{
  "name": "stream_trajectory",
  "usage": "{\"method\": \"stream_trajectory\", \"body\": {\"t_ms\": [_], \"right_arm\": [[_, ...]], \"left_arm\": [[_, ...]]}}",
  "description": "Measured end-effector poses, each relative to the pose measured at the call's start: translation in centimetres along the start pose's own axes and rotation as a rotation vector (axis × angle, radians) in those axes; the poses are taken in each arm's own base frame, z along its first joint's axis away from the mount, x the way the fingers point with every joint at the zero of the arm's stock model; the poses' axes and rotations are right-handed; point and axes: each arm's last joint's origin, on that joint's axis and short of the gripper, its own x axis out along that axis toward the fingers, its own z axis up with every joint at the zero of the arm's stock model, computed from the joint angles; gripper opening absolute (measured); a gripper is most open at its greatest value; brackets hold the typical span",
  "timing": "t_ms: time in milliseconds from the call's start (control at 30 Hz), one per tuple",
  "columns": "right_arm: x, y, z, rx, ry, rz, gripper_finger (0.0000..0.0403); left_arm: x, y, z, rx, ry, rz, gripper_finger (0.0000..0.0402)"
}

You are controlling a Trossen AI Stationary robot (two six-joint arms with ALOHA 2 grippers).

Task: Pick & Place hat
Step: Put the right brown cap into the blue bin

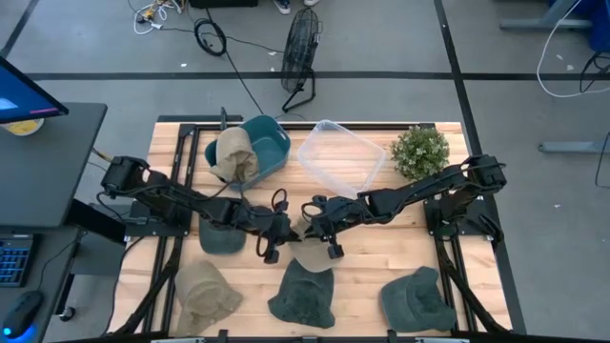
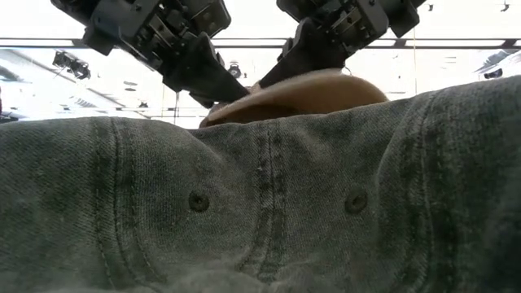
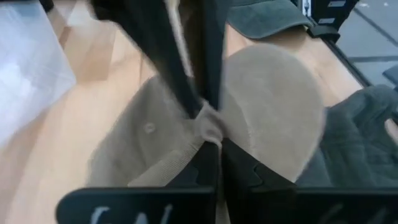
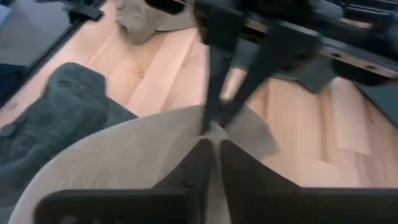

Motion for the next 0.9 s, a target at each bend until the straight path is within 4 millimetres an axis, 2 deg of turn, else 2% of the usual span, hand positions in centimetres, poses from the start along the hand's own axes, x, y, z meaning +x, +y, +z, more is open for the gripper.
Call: {"method": "stream_trajectory", "body": {"t_ms": [233,433,667,900], "right_arm": [[-0.2,0.1,-0.1,0.047,0.026,-0.060,0.0130],[-0.6,1.5,-0.1,0.029,0.058,-0.026,0.0177],[-0.6,2.7,-0.1,0.029,0.063,-0.033,0.0194],[-0.6,2.8,-0.2,0.040,0.077,-0.030,0.0194]], "left_arm": [[-0.6,-1.5,-0.5,-0.010,0.028,0.161,0.0009],[-3.6,-2.5,0.1,-0.024,0.037,0.355,0.0008],[-8.0,-2.4,1.8,0.023,-0.048,0.572,0.0008],[-10.9,-0.9,3.1,0.134,-0.074,0.754,0.0010]]}}
